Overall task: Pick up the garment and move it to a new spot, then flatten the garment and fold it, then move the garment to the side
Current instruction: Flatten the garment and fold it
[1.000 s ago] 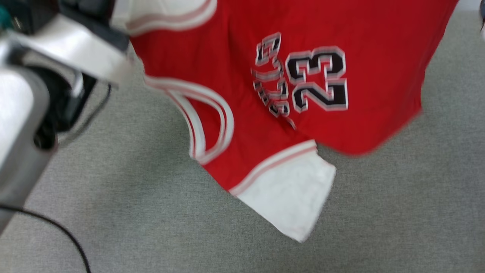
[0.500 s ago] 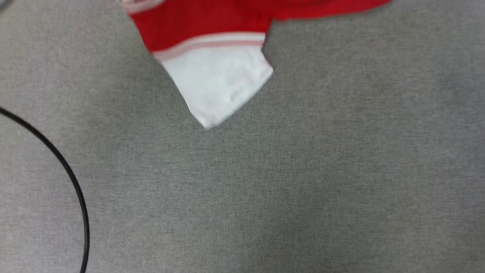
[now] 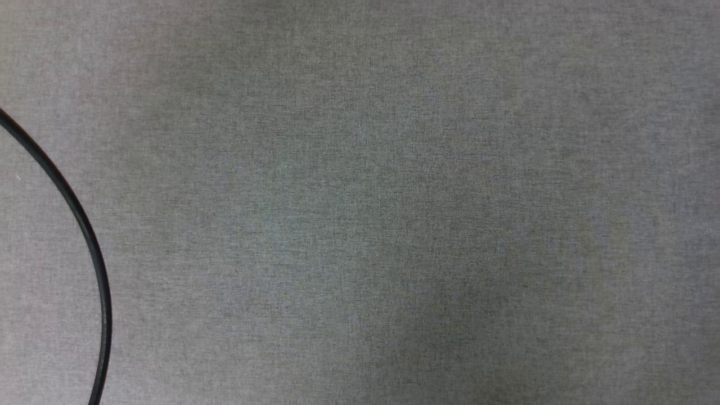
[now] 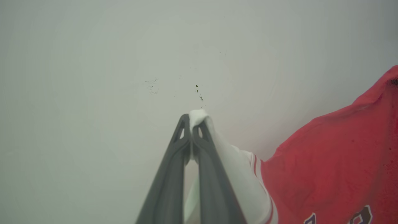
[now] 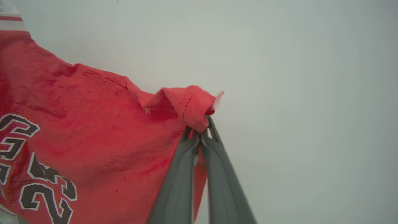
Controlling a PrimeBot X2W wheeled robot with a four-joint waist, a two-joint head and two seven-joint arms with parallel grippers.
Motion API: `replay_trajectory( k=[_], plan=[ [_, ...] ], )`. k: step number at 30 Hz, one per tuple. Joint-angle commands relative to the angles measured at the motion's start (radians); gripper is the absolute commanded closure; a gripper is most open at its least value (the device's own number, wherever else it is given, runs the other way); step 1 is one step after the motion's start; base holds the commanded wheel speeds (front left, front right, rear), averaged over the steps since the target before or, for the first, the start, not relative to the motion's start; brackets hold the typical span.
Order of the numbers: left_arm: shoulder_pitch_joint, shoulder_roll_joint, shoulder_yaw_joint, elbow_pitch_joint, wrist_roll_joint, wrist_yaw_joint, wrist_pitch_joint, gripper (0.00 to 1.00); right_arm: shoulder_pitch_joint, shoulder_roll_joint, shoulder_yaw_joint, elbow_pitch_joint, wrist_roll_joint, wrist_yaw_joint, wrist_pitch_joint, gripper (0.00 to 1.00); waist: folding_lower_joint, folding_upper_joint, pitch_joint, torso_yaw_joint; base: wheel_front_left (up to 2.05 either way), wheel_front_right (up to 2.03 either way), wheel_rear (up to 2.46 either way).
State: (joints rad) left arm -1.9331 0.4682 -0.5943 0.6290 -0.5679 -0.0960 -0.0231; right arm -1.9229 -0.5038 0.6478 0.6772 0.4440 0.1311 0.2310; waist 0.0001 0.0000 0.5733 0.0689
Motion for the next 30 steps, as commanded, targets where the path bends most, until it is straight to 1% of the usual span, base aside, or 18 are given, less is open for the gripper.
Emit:
replay_trajectory(
  k=[1,4,6,13,17,21,24,30],
  plan=[
    [-0.013,-0.007,-0.001,0.022,-0.003,-0.003,-0.010,1.00,-0.010,0.012,0.015,0.019,0.009,-0.001,-0.007,1.00,-0.0001,0.0000,0.005,0.003,0.00,0.00,0.00],
    [-0.038,-0.024,-0.010,0.067,-0.009,-0.013,-0.033,1.00,-0.024,0.015,0.049,0.049,0.029,-0.001,-0.022,1.00,-0.0001,0.0000,0.016,0.002,0.00,0.00,0.00],
    [-0.021,-0.030,-0.026,0.095,-0.015,-0.019,-0.040,1.00,-0.013,0.013,0.072,0.066,0.049,-0.001,-0.034,1.00,-0.0001,0.0000,0.020,0.004,0.00,0.00,0.00],
    [0.080,-0.015,-0.084,0.160,-0.043,-0.031,-0.082,1.00,0.091,0.040,0.140,0.126,0.138,-0.001,-0.095,1.00,-0.0001,0.0000,0.019,-0.010,0.00,0.00,0.00],
    [0.188,-0.005,-0.134,0.171,-0.073,-0.032,-0.112,1.00,0.195,0.056,0.214,0.152,0.181,-0.001,-0.124,1.00,-0.0001,0.0000,-0.005,-0.015,0.00,0.00,0.00],
    [0.314,0.016,-0.189,0.169,-0.114,-0.033,-0.136,1.00,0.300,0.059,0.277,0.162,0.233,-0.001,-0.161,1.00,-0.0001,0.0000,-0.039,-0.019,0.00,0.00,0.00],
    [0.423,0.026,-0.239,0.148,-0.133,-0.033,-0.160,1.00,0.388,0.051,0.320,0.160,0.273,-0.001,-0.186,1.00,-0.0001,0.0000,-0.071,-0.019,0.00,0.00,0.00],
    [0.649,0.078,-0.302,0.099,-0.150,-0.030,-0.199,1.00,0.563,0.026,0.413,0.128,0.342,-0.001,-0.224,1.00,-0.0001,0.0000,-0.136,-0.035,0.00,0.00,0.00]
  ],
)
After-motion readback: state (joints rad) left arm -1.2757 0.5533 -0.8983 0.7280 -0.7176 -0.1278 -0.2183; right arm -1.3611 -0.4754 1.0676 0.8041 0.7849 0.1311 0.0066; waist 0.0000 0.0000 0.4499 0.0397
